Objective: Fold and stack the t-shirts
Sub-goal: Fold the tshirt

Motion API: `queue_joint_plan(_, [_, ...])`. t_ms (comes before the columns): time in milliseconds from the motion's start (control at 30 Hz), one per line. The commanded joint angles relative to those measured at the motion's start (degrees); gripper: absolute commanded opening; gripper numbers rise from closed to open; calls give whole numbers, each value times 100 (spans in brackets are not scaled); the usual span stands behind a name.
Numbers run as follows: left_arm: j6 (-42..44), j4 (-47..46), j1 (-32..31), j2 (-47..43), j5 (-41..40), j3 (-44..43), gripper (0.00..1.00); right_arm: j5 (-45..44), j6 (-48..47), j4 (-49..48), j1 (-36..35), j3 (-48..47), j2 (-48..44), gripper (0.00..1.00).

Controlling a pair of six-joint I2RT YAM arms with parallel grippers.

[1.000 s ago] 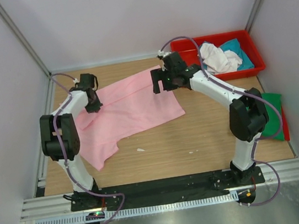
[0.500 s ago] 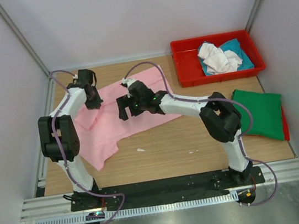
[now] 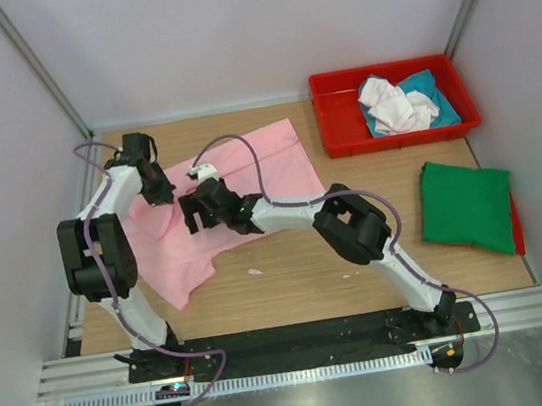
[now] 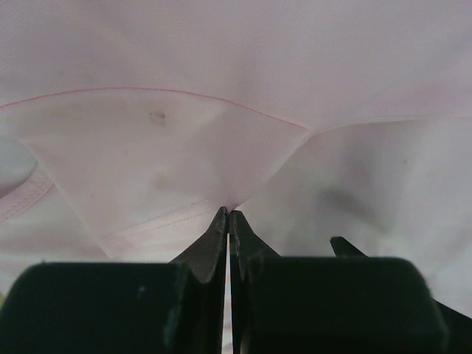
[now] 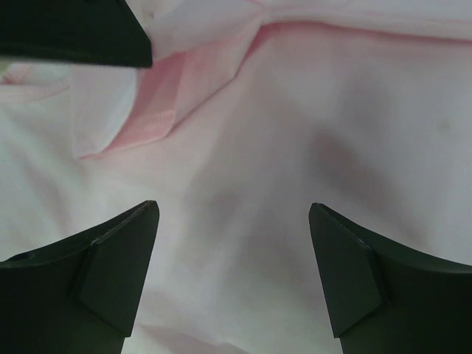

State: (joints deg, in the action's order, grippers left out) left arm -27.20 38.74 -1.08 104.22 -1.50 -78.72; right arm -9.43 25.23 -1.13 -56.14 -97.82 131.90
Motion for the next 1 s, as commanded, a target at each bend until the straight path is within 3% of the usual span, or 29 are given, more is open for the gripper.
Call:
queue_joint_plan(0, [-75,-279,-6,-412,501,-3,0,-525,26,-731,-64,-650,335,89])
queue_joint_plan(233, [-75,-262,3,-429,616,155,0,-498,-141,-415,-81,-1599,1022,88])
queue_joint_plan(667, [-136,-288,266,-376,844,164,0,-867,-423,-440,-160,-2004,1427,81])
queue_joint_plan(967, [-163,-314,345,-420,932,251,0,-1069,-651,-178,-222,-2567,1866,62])
